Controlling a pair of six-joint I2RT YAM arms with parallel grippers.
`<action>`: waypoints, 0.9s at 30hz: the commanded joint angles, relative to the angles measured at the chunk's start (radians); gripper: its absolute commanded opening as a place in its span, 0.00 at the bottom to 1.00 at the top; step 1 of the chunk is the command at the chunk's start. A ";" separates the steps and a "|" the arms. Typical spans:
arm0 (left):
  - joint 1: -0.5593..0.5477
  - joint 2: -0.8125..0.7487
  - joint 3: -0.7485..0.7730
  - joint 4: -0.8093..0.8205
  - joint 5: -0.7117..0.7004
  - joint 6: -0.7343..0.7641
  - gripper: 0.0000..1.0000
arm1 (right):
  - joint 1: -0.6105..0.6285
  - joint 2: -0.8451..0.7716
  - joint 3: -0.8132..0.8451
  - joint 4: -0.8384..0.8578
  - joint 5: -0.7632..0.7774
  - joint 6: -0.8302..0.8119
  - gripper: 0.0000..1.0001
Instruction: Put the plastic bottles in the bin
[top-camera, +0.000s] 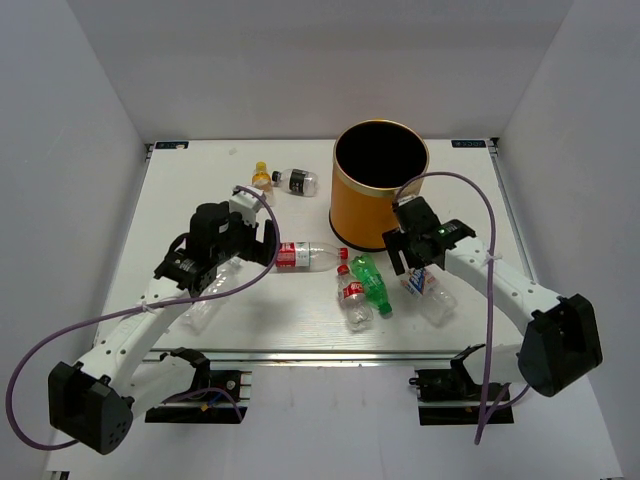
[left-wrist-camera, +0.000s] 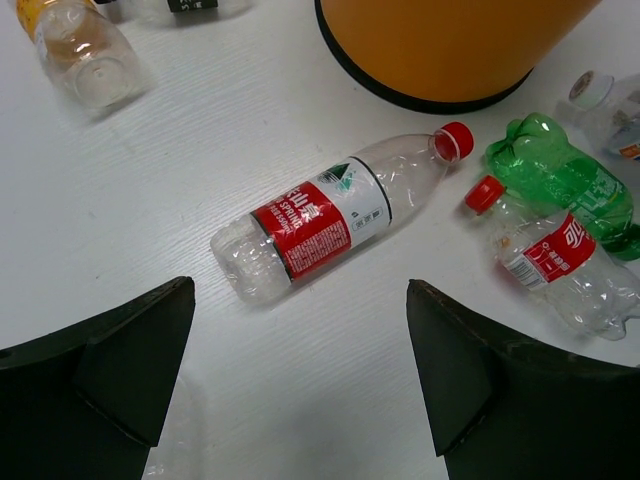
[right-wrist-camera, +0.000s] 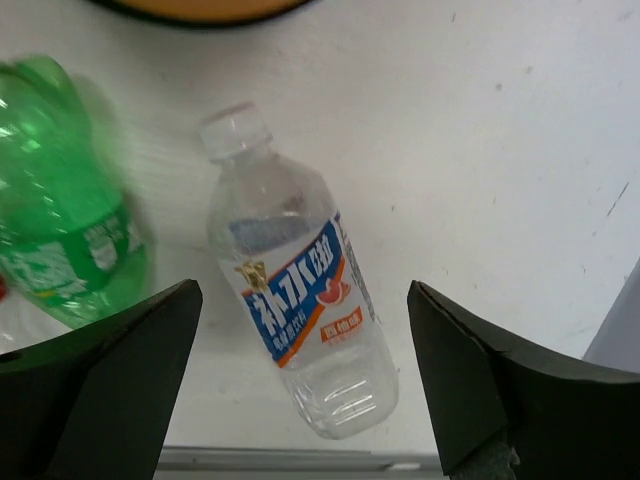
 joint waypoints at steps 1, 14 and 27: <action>-0.017 -0.027 -0.006 0.003 0.032 -0.013 0.96 | 0.008 0.037 -0.026 -0.099 0.029 0.001 0.89; -0.026 -0.028 -0.006 0.003 0.042 -0.013 0.96 | 0.014 0.290 -0.111 -0.001 0.005 -0.035 0.88; -0.035 0.019 -0.006 0.003 0.023 -0.004 0.96 | 0.025 0.176 -0.115 -0.044 -0.099 -0.024 0.00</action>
